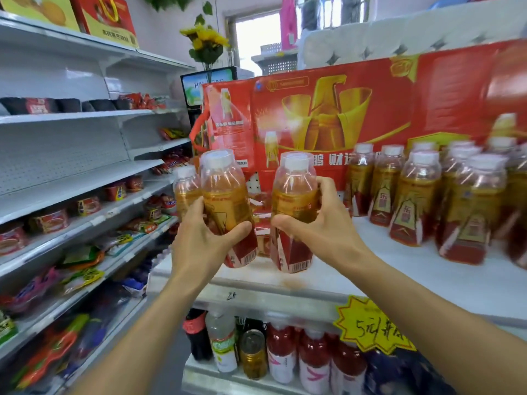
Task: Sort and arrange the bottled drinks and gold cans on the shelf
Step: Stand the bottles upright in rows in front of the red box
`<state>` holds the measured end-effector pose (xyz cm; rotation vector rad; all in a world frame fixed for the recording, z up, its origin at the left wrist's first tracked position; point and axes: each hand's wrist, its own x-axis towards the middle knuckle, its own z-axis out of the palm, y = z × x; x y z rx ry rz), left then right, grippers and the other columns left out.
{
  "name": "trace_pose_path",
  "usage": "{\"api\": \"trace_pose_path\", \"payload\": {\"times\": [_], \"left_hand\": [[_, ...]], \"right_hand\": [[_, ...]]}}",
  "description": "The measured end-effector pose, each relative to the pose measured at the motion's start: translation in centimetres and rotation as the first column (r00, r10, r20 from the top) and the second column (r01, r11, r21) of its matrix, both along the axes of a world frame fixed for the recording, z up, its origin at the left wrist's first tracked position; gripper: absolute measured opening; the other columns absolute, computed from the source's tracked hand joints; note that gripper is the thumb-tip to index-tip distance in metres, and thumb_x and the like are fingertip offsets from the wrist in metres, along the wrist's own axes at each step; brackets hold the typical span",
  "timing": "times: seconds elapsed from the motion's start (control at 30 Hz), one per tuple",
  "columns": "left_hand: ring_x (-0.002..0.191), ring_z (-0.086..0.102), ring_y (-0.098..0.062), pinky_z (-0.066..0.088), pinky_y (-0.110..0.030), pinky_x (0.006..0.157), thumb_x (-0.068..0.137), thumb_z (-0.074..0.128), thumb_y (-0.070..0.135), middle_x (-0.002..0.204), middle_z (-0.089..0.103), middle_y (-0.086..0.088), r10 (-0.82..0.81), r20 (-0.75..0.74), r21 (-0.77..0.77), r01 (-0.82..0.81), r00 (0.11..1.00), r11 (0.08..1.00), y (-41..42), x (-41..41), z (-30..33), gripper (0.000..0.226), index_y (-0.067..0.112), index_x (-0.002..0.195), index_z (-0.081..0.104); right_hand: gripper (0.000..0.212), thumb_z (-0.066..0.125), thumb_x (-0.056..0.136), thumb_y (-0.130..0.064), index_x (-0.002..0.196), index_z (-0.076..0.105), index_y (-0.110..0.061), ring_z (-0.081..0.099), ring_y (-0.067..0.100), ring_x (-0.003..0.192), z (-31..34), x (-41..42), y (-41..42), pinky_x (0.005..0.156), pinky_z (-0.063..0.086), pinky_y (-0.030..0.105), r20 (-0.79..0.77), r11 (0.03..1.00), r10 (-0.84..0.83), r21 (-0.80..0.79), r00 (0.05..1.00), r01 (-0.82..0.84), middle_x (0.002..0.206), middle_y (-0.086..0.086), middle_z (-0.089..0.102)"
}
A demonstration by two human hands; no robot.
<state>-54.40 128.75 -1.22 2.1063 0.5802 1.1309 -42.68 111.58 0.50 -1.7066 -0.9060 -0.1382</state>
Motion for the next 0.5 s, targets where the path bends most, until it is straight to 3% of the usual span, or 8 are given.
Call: {"api": "trace_pose_path", "payload": {"times": [0.23,0.37,0.5], "left_hand": [[0.092,0.065,-0.008,0.056,-0.044,0.081,0.056,0.078,0.065,0.098,0.067,0.015,-0.235,0.009,-0.043,0.235,0.972,0.971,-9.3,7.2,0.1,0.062,0.036,0.105,0.053],[0.092,0.066,-0.01,0.055,-0.045,0.081,0.054,0.076,0.064,0.098,0.068,0.015,-0.357,0.002,-0.059,0.356,0.934,0.932,-14.1,11.9,-0.4,0.063,0.038,0.105,0.052],[0.094,0.064,-0.01,0.055,-0.043,0.082,0.054,0.077,0.061,0.102,0.065,0.013,-0.444,-0.038,-0.064,0.441,0.895,0.895,-18.4,15.5,-0.9,0.066,0.034,0.107,0.048]], "right_hand": [[0.077,0.079,0.061,-0.054,0.123,0.039,-0.036,0.059,0.005,0.105,0.1,3.8,-11.0,0.094,0.048,0.045,0.019,0.977,-0.214,0.011,0.977,0.213,0.112,-0.021,0.059],[0.072,0.083,0.067,-0.04,0.123,0.04,-0.032,0.058,0.001,0.103,0.1,6.2,-17.0,0.096,0.05,0.042,0.002,0.95,-0.313,0.018,0.95,0.313,0.108,-0.023,0.057],[0.077,0.082,0.067,-0.043,0.127,0.034,-0.036,0.057,0.01,0.107,-0.4,8.2,-21.4,0.096,0.049,0.045,-0.017,0.919,-0.394,-0.027,0.919,0.393,0.108,-0.022,0.054]]}}
